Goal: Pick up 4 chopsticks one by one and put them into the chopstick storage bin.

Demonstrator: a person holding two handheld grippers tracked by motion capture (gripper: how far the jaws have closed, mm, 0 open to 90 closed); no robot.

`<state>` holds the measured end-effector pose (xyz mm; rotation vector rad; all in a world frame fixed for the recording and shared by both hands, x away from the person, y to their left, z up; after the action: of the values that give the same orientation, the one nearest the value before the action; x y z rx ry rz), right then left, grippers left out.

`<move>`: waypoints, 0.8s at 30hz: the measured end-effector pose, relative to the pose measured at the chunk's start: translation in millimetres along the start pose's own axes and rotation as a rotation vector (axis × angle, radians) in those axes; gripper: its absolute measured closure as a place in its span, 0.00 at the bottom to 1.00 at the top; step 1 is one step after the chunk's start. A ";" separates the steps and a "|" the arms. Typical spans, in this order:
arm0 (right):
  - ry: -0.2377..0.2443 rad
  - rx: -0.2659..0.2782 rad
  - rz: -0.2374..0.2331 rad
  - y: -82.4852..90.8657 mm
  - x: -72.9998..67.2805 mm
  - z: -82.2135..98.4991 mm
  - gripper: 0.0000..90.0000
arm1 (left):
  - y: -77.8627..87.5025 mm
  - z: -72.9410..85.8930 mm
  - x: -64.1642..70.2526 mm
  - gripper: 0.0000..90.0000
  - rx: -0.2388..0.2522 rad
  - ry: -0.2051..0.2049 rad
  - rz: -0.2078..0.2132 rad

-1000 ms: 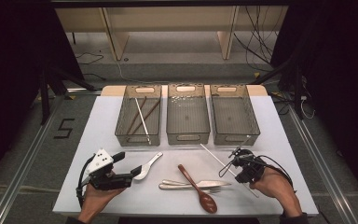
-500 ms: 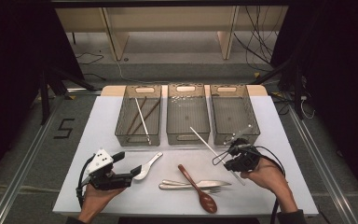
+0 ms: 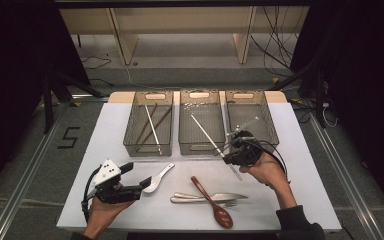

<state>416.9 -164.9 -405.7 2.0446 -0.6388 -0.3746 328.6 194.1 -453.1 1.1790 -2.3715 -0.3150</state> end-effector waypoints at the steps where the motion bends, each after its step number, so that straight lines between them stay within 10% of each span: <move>1: 0.008 0.004 -0.001 -2.0 0.3 -4.4 0.94 | 0.0 0.0 0.1 0.18 0.001 0.002 0.000; 24: -0.003 0.150 -0.022 -32.9 5.5 -95.6 0.94 | 0.7 -0.3 -0.3 0.18 0.012 0.004 0.004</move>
<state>478.4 -87.4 -384.0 2.1957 -0.6641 -0.3518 328.5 194.8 -452.6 1.1789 -2.3749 -0.2977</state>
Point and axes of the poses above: each handheld gripper's, and its own axes: y roughly backward along the jaws, z roughly out of its underside, x roughly to its right, the point moved 2 cm from there along -y, roughly forward along the jaws, and after that the axes turned 12 degrees about y, right-handed, at the moved point
